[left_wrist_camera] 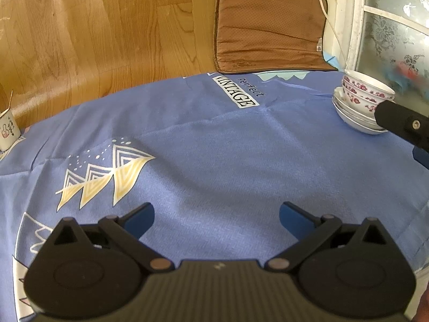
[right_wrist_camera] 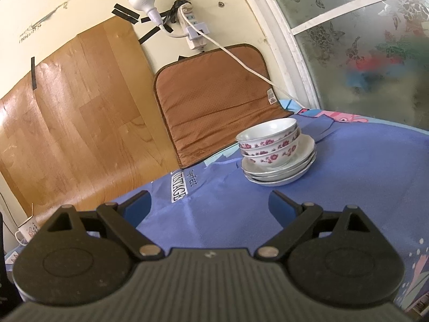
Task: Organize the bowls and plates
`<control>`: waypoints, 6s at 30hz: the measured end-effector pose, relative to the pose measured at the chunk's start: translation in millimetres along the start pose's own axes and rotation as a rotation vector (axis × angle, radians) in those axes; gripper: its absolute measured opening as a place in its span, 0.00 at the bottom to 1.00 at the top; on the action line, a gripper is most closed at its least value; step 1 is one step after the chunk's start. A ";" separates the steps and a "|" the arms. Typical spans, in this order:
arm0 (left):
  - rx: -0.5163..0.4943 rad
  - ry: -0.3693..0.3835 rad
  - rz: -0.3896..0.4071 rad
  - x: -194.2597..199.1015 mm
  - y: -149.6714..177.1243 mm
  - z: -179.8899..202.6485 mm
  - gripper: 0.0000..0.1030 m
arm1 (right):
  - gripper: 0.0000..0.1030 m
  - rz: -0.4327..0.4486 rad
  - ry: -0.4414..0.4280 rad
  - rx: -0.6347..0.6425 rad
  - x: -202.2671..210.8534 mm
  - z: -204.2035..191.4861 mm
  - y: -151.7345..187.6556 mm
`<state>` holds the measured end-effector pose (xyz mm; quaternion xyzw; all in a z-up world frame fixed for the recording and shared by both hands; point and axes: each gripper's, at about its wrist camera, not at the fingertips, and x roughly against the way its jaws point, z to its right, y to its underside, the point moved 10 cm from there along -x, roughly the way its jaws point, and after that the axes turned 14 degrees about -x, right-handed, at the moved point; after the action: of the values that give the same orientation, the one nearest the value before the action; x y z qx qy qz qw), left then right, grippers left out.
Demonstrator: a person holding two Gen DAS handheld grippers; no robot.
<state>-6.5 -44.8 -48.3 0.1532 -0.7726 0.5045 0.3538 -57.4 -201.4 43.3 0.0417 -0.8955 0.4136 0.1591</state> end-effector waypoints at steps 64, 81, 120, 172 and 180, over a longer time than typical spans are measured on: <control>0.011 -0.105 0.040 15.3 -5.1 -10.4 1.00 | 0.94 0.003 -0.015 -0.008 6.5 -1.4 0.3; 0.007 -0.150 0.083 21.5 -11.4 -13.7 1.00 | 0.94 0.000 -0.014 -0.012 5.0 -0.2 0.0; 0.017 -0.176 0.070 23.9 -8.0 -17.0 1.00 | 0.94 0.019 -0.030 -0.008 8.4 -0.2 -2.6; -0.033 -0.129 0.047 15.1 -6.5 -3.4 1.00 | 0.94 -0.005 -0.021 -0.010 0.3 3.5 0.8; -0.027 -0.119 0.040 15.7 -4.8 -3.6 1.00 | 0.94 -0.005 -0.021 -0.012 1.0 4.0 0.7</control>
<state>-13.3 -41.9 -33.2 0.1626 -0.8017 0.4912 0.2992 -59.5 -203.9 40.7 0.0473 -0.8995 0.4073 0.1512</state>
